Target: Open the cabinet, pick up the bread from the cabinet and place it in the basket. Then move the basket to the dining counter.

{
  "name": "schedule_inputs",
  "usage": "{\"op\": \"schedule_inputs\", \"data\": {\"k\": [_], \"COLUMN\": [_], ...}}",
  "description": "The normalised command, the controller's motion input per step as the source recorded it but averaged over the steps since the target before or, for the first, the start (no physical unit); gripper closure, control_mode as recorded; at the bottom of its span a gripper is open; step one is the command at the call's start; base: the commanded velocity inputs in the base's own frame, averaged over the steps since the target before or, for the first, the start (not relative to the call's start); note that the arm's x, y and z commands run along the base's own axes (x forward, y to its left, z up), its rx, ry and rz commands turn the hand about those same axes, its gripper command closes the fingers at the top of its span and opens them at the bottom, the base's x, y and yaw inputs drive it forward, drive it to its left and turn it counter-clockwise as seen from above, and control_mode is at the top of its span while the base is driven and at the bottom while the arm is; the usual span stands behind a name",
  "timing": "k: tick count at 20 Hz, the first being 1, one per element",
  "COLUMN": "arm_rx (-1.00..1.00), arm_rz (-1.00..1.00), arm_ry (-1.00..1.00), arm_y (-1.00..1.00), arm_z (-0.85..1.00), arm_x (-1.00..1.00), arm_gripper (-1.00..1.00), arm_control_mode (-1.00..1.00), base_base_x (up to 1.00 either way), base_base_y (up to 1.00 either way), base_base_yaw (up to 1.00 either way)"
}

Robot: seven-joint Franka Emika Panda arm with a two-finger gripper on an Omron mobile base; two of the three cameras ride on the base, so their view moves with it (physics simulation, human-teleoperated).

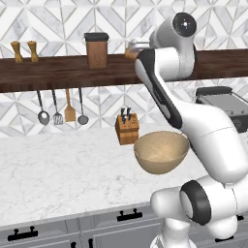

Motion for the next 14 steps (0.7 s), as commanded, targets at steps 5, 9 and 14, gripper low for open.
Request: {"op": "schedule_inputs", "data": {"k": [5, 9, 14], "arm_rx": [0.00, 0.02, 0.02], "arm_rz": [-0.01, -0.04, -0.04], "arm_ry": [0.00, 0.02, 0.05], "arm_y": [0.01, 0.00, 0.00], "arm_z": [-0.34, -0.24, 0.00], "arm_x": [0.37, 0.49, 0.72], "arm_gripper": [-1.00, -1.00, -1.00], "arm_control_mode": [-1.00, -1.00, -1.00], "base_base_x": [0.00, 0.00, 0.00], "base_base_y": [0.00, 0.00, 0.00], "base_base_yaw": [0.00, 0.00, 0.00]}}
